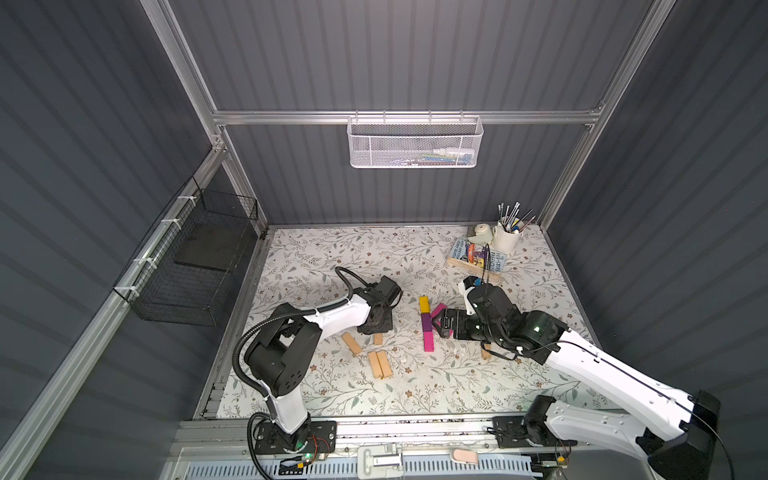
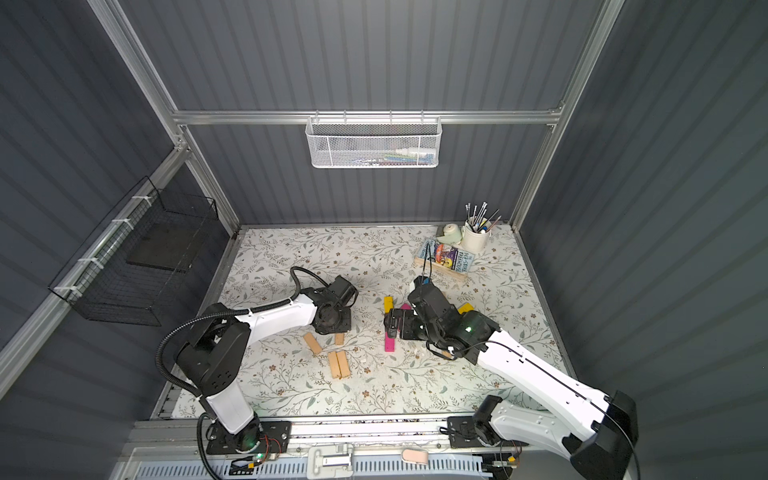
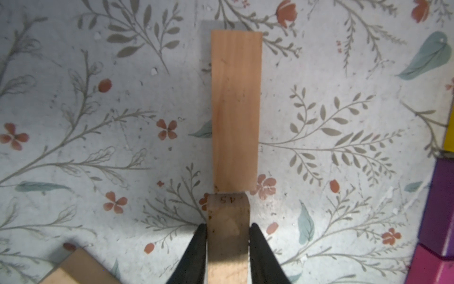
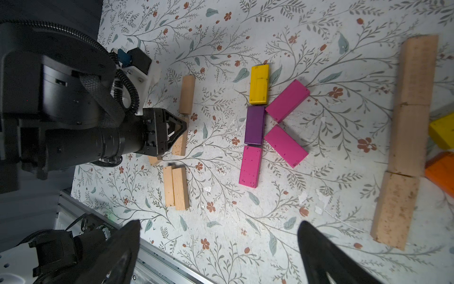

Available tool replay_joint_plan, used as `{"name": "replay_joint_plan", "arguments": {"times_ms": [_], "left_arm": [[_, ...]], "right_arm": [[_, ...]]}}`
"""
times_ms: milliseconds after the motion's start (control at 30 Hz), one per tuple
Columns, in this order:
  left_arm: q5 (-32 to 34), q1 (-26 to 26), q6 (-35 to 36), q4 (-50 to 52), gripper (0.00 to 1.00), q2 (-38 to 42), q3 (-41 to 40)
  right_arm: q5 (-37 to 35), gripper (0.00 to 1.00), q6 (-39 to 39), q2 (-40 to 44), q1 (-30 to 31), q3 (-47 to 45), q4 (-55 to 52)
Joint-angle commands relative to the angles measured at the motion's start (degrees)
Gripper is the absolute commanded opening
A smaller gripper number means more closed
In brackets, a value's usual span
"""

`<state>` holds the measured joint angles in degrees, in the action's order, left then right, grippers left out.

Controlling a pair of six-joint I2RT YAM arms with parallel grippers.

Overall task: Assemble the letter k with building blocks
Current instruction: Assemble the building block at the center of the board.

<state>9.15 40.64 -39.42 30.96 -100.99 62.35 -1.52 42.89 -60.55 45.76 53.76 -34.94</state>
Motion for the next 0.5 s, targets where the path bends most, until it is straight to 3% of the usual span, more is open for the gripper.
{"name": "replay_joint_plan", "arguments": {"times_ms": [0,467], "left_arm": [[-0.62,-0.39,-0.73,0.65,0.29,-0.3,-0.43],[-1.04,-1.01,-0.42,0.75,0.28,-0.93,0.22]], "right_arm": [[-0.74,0.99,0.34,0.17,0.05,-0.41,-0.72],[-0.74,0.99,0.26,-0.27,0.03,-0.45,-0.56]]}}
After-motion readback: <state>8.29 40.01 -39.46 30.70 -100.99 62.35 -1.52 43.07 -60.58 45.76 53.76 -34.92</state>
